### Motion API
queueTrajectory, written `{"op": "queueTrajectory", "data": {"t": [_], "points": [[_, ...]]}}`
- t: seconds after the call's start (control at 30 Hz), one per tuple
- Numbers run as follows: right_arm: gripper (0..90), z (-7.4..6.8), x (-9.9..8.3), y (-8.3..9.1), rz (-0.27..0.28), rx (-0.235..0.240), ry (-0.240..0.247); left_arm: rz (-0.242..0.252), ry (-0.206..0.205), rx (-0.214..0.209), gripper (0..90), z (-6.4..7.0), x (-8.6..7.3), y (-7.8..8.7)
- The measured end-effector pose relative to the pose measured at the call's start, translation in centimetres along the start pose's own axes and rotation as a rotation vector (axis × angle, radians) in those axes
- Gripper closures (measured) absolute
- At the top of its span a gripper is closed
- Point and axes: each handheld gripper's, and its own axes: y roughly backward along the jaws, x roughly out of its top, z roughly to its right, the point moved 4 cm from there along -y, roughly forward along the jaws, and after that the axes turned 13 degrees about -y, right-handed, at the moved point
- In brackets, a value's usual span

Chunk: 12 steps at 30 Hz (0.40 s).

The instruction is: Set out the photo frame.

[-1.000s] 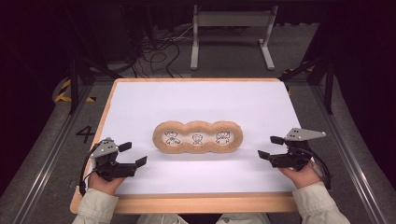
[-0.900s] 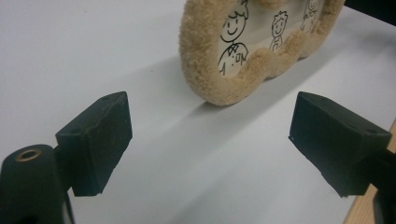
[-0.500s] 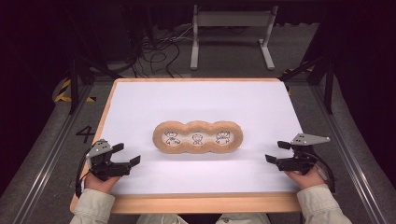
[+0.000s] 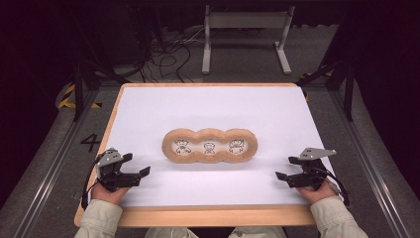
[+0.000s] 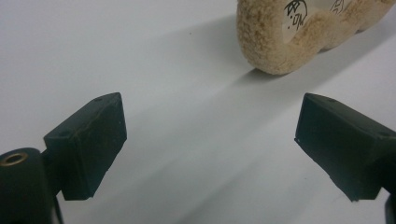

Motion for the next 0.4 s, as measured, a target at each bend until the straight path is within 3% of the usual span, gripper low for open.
{"op": "queueTrajectory", "data": {"t": [0.4], "points": [[17.2, -0.18, 0.04, -0.07, -0.005, 0.001, 0.013, 0.009, -0.006, -0.006, 9.5, 0.16, 0.32, -0.20]]}}
